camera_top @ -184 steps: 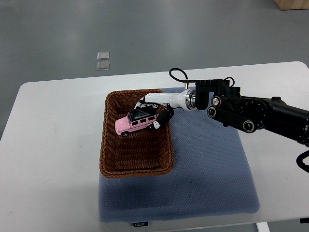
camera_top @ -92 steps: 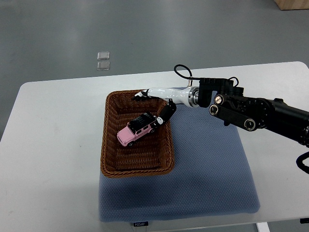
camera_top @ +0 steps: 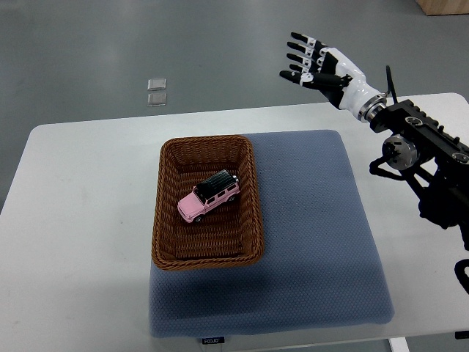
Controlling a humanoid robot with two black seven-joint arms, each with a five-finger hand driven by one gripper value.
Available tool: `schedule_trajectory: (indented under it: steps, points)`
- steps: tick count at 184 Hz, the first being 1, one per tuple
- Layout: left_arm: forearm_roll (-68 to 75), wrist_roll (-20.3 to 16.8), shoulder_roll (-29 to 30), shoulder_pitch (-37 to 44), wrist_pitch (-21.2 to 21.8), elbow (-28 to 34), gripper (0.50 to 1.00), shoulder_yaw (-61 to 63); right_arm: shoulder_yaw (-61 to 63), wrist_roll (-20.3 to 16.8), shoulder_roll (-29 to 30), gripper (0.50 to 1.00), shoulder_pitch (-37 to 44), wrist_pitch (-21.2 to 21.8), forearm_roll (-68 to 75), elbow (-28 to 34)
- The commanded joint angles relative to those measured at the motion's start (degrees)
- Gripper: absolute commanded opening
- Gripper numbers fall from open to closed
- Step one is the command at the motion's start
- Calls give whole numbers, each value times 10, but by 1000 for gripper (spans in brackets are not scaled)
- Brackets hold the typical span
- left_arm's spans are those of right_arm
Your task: Place pink car in brown basket
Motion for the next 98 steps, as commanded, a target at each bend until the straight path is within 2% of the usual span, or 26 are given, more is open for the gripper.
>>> schedule_trajectory:
  steps: [1, 26, 66, 98]
  points:
    - [0, 1, 0, 0, 0, 0, 1000, 0, 29, 14, 29, 909, -41, 4, 118, -20]
    - [0, 1, 0, 0, 0, -1, 1000, 1, 31, 14, 53, 909, -62, 22, 212, -66]
    - [0, 1, 0, 0, 0, 0, 1000, 1, 32, 14, 59, 911, -74, 81, 224, -89]
    - [1, 2, 0, 0, 0, -1, 1000, 3, 31, 14, 55, 909, -73, 86, 224, -89]
